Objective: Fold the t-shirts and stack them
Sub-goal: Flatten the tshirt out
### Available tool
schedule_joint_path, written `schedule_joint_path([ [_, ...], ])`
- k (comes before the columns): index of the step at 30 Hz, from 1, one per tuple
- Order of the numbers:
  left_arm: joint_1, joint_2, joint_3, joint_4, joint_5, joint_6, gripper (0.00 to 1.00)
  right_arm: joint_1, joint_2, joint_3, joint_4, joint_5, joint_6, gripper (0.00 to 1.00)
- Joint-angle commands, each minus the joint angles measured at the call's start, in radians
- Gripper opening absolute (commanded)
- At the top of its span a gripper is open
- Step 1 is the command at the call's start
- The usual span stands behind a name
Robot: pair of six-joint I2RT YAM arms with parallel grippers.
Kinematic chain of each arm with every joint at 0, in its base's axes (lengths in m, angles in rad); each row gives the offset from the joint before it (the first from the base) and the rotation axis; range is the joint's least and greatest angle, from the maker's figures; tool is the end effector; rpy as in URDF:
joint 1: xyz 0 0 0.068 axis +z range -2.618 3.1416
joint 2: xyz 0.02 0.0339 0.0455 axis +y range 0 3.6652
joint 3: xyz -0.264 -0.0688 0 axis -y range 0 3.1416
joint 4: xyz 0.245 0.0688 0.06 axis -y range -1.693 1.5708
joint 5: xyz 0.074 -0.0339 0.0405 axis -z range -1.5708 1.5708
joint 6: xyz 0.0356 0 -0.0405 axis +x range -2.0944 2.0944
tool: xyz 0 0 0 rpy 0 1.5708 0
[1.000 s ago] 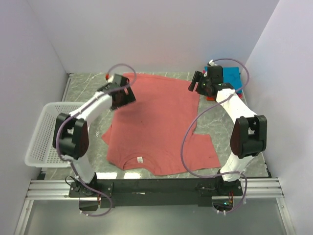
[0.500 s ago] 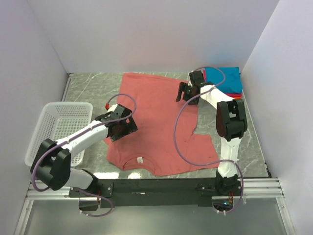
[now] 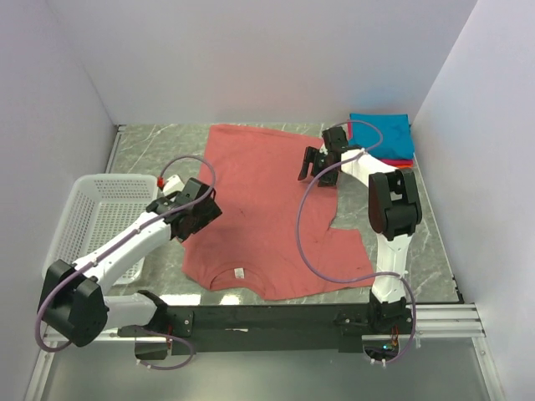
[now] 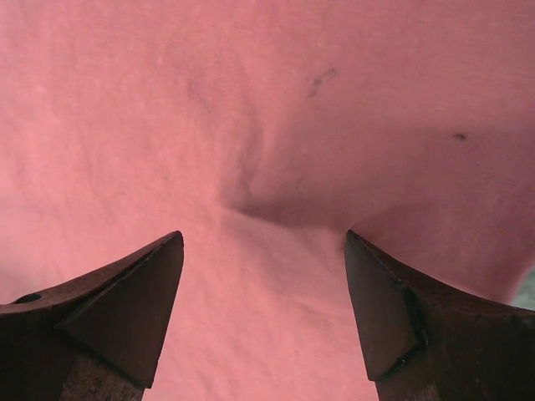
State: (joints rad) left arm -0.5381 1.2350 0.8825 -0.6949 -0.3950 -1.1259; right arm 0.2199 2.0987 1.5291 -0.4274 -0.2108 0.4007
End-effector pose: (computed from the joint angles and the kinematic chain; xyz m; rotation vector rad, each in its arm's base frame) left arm 0.2106 -0.1097 0.2419 -0.8527 2.3546 -0.1582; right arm 0.4382 0.1056 0.1686 0.1547 2.6110 0.4989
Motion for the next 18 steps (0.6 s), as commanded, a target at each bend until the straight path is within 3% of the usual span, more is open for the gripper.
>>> schedule_joint_path([
  [1, 0.041, -0.011, 0.016, -0.058, -0.079, -0.034, 0.99, -0.001, -0.011, -0.032, 0.024, -0.065, 0.027, 0.84],
  [8, 0.119, -0.025, -0.048, 0.04, -0.015, -0.003, 0.99, -0.042, -0.075, -0.159, 0.013, 0.001, 0.093, 0.84],
  [11, 0.13, 0.006, -0.057, 0.086, -0.016, 0.012, 0.99, -0.1, -0.141, -0.245, 0.062, -0.048, 0.118, 0.84],
  [14, 0.154, 0.058, -0.063, 0.144, 0.016, 0.029, 0.99, -0.123, -0.161, -0.239, 0.001, 0.05, 0.099, 0.84],
  [18, 0.164, 0.127, -0.068, 0.195, 0.041, 0.038, 0.99, -0.157, -0.172, -0.256, 0.009, 0.041, 0.089, 0.84],
])
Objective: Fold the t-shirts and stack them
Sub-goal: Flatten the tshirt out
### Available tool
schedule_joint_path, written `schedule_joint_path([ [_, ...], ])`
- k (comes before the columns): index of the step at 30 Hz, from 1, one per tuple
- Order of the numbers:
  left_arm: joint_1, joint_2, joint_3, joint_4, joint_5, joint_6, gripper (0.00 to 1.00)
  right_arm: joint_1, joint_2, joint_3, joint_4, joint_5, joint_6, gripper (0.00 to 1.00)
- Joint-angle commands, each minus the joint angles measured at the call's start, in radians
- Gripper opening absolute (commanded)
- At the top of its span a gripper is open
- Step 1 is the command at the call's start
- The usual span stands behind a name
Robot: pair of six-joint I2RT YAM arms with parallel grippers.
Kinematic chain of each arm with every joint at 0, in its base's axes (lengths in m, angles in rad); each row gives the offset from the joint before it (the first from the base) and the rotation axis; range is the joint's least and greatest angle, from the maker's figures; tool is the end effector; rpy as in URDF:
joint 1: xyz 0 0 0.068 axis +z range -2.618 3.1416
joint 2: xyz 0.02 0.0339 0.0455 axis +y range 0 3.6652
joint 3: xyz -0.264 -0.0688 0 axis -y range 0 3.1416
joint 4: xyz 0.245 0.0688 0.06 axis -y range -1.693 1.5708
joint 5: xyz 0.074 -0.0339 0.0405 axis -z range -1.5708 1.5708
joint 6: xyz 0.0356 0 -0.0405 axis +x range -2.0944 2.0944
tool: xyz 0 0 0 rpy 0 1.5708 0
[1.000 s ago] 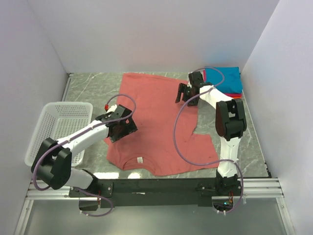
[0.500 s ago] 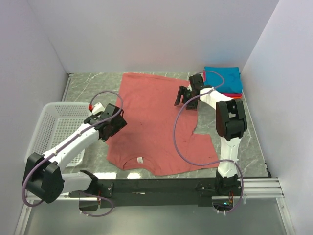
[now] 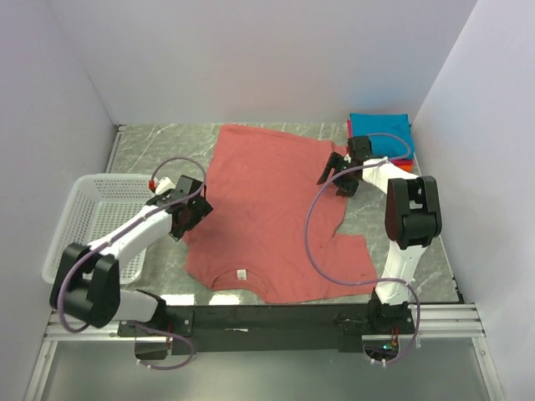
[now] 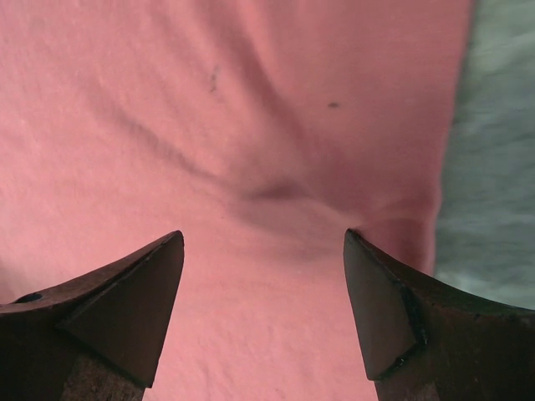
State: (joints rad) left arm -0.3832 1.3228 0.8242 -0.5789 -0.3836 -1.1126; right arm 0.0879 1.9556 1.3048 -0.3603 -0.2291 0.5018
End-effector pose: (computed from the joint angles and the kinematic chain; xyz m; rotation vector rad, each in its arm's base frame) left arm 0.2366 -0.0810 0.2107 -1.0160 2.3150 -0.0729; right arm 0.4058 0.0439 0.1654 0.4546 2.5878 0.5084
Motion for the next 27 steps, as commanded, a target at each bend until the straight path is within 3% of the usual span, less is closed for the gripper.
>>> schedule_joint_path([
  [1, 0.009, 0.052, -0.008, 0.083, 0.028, 0.019, 0.99, -0.03, -0.029, -0.033, -0.057, 0.066, -0.016, 0.84],
  [10, 0.021, 0.229, 0.015, 0.189, -0.004, 0.03, 0.99, -0.036, -0.038, -0.041, -0.057, 0.06, -0.046, 0.84],
  [16, 0.121, 0.328, 0.024, 0.27, 0.005, 0.052, 1.0, -0.05, -0.058, -0.061, -0.048, 0.066, -0.042, 0.84],
  [19, 0.133, 0.372, 0.081, 0.298, 0.005, 0.094, 0.99, -0.063, -0.066, -0.073, -0.052, 0.074, -0.043, 0.84],
  [27, 0.171, 0.604, 0.412, 0.203, -0.044, 0.154, 1.0, -0.083, -0.084, -0.113, -0.039, 0.059, -0.054, 0.84],
])
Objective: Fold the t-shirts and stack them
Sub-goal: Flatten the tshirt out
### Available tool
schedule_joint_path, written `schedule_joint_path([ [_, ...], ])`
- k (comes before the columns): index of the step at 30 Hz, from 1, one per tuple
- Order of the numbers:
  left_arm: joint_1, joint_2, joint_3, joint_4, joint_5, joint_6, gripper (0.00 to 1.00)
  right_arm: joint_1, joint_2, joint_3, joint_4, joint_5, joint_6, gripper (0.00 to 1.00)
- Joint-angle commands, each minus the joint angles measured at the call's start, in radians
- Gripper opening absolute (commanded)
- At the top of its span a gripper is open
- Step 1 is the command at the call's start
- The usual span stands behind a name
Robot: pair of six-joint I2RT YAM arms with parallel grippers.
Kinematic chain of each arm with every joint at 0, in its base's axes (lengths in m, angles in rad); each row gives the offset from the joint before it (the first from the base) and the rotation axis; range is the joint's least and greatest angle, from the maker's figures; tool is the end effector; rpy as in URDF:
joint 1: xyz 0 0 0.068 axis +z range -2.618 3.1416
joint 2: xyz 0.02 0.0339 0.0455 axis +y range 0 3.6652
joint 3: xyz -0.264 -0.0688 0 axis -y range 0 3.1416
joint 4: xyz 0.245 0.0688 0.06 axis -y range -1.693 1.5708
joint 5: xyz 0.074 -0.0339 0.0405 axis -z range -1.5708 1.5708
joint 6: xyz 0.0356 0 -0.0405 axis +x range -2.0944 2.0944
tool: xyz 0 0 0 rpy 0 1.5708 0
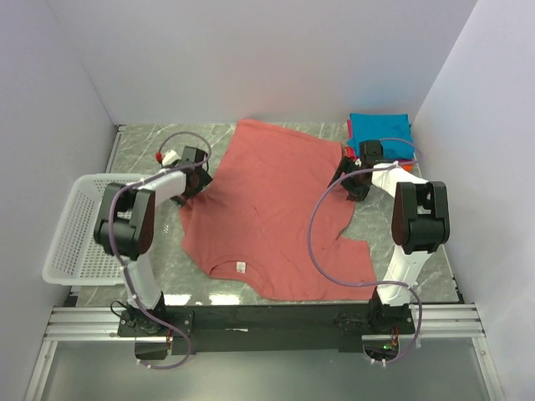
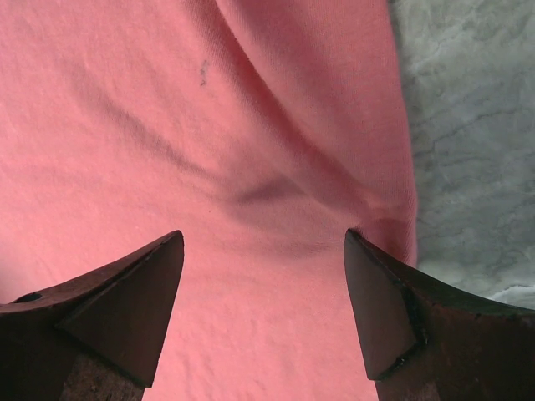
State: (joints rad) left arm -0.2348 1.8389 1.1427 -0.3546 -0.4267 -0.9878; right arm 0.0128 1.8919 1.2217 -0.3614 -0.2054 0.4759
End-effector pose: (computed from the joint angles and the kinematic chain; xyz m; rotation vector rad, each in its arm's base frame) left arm 0.3626 -0.0716 0.1646 -1.0441 2.2524 0.0613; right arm 0.3884 0.0122 0.1654 0.5313 2.5804 0.4394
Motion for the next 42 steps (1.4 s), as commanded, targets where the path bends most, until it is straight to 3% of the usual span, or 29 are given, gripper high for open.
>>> schedule_joint_path([
  [1, 0.023, 0.136, 0.127, -0.029, -0.003, 0.047, 0.99, -0.008, -0.024, -0.034, -0.034, 0.028, -0.033, 0.84],
  [11, 0.038, 0.532, 0.815, -0.312, -0.119, 0.126, 0.99, -0.005, -0.074, -0.139, -0.005, -0.034, -0.036, 0.84],
  [15, 0.046, 0.583, 0.914, -0.348, -0.118, 0.135, 0.99, 0.015, -0.097, -0.156, -0.01, -0.031, -0.036, 0.84],
  [21, 0.057, 0.482, 0.962, -0.307, -0.07, 0.195, 0.99, 0.062, -0.165, -0.09, -0.045, 0.003, -0.046, 0.84],
  [25, 0.04, 0.323, 0.873, -0.32, 0.034, 0.186, 0.99, 0.075, -0.159, 0.008, -0.048, 0.081, -0.053, 0.84],
  [30, -0.037, 0.085, 0.504, -0.259, 0.029, 0.115, 0.99, 0.078, -0.029, 0.174, -0.042, 0.118, -0.097, 0.84],
  [34, -0.118, -0.102, 0.202, -0.176, 0.104, 0.061, 0.99, 0.078, 0.16, 0.449, -0.155, 0.127, -0.123, 0.84],
  [39, -0.179, -0.15, 0.083, -0.17, 0.181, 0.043, 0.99, 0.078, 0.361, 0.698, -0.246, 0.11, -0.137, 0.84],
  [42, -0.181, -0.139, 0.028, -0.15, 0.204, 0.025, 0.99, 0.081, 0.398, 0.737, -0.292, 0.112, -0.134, 0.84],
])
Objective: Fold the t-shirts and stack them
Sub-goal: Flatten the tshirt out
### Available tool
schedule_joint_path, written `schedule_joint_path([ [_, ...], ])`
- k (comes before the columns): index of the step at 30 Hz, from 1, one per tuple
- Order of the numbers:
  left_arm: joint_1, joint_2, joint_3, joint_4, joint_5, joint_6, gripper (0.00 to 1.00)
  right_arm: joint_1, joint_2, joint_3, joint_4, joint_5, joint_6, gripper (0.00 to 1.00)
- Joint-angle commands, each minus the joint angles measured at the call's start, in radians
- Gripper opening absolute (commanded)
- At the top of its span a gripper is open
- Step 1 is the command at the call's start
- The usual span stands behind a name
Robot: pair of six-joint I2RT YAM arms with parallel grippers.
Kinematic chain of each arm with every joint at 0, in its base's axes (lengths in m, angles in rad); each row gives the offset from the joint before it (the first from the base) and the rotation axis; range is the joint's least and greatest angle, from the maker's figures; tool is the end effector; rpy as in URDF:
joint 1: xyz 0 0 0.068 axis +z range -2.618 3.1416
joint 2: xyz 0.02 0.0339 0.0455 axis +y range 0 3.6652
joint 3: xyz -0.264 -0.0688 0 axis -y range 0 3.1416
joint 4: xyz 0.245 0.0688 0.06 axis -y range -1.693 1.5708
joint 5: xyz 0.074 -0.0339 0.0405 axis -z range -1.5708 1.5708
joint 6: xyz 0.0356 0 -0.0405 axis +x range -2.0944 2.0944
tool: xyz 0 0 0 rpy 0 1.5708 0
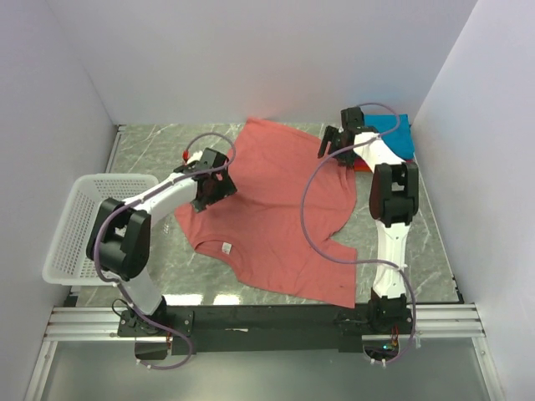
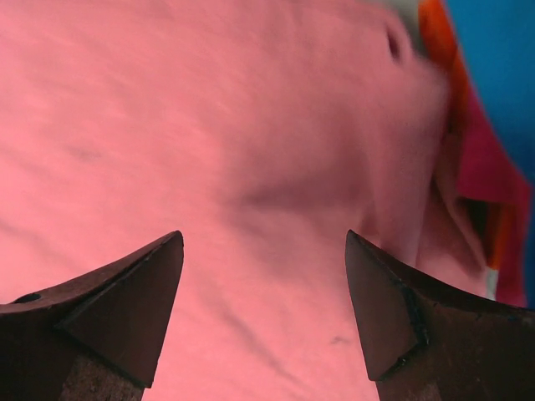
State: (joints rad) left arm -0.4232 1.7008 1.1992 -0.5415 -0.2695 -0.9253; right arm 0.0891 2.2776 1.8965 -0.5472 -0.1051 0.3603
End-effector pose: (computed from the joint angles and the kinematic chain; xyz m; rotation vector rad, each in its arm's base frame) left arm 0.3252 -0.1361 0.2165 -0.7271 2.4577 -0.1607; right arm 0.5044 0.0488 0.1912 0.2969 2.5027 0.3161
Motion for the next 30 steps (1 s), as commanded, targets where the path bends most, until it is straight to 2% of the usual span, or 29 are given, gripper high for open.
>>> schedule_joint_path([
  [1, 0.008, 0.019, -0.035, 0.031, 0.032, -0.04, 0.99, 0.004, 0.01, 0.052, -0.109, 0.019, -0.015, 0.84],
  [5, 0.023, 0.088, -0.003, -0.001, -0.005, -0.035, 0.99, 0.006, -0.07, -0.109, -0.076, 0.038, -0.003, 0.84],
  [8, 0.06, 0.163, 0.042, -0.006, -0.043, -0.046, 0.99, 0.006, -0.183, -0.313, -0.011, 0.016, 0.02, 0.84],
  [9, 0.069, 0.224, 0.068, -0.035, -0.054, -0.073, 0.99, 0.011, -0.252, -0.429, 0.015, 0.002, 0.038, 0.84],
  [12, 0.1, 0.372, 0.23, -0.112, -0.08, -0.057, 0.99, 0.02, -0.387, -0.648, 0.102, -0.042, 0.086, 0.84],
  [15, 0.126, 0.526, 0.455, -0.173, -0.126, -0.035, 1.0, 0.05, -0.506, -0.848, 0.173, -0.053, 0.161, 0.84],
  [18, 0.138, 0.668, 0.804, -0.235, -0.152, 0.04, 0.99, 0.148, -0.639, -1.03, 0.228, -0.024, 0.251, 0.84],
  [19, 0.139, 0.703, 0.871, -0.226, -0.158, 0.058, 0.99, 0.178, -0.673, -1.078, 0.239, -0.019, 0.281, 0.84],
  [20, 0.139, 0.735, 0.929, -0.198, -0.148, 0.139, 0.99, 0.252, -0.737, -1.12, 0.248, -0.021, 0.343, 0.84],
  [21, 0.139, 0.794, 0.982, -0.171, -0.102, 0.175, 0.99, 0.291, -0.768, -1.199, 0.254, -0.022, 0.377, 0.84],
  [22, 0.138, 0.819, 1.075, -0.144, -0.085, 0.198, 0.99, 0.343, -0.794, -1.232, 0.268, -0.025, 0.414, 0.84],
  [23, 0.138, 0.844, 1.126, -0.14, -0.061, 0.236, 0.99, 0.439, -0.846, -1.257, 0.274, -0.03, 0.474, 0.84],
  [25, 0.135, 0.864, 1.186, -0.13, -0.022, 0.262, 0.99, 0.536, -0.888, -1.28, 0.262, -0.03, 0.515, 0.84],
  [26, 0.133, 0.849, 1.166, -0.077, -0.028, 0.285, 1.0, 0.605, -0.926, -1.272, 0.256, -0.019, 0.532, 0.84],
  [30, 0.132, 0.685, 1.016, -0.015, -0.071, 0.299, 0.99, 0.635, -1.004, -1.145, 0.161, 0.086, 0.473, 0.84],
])
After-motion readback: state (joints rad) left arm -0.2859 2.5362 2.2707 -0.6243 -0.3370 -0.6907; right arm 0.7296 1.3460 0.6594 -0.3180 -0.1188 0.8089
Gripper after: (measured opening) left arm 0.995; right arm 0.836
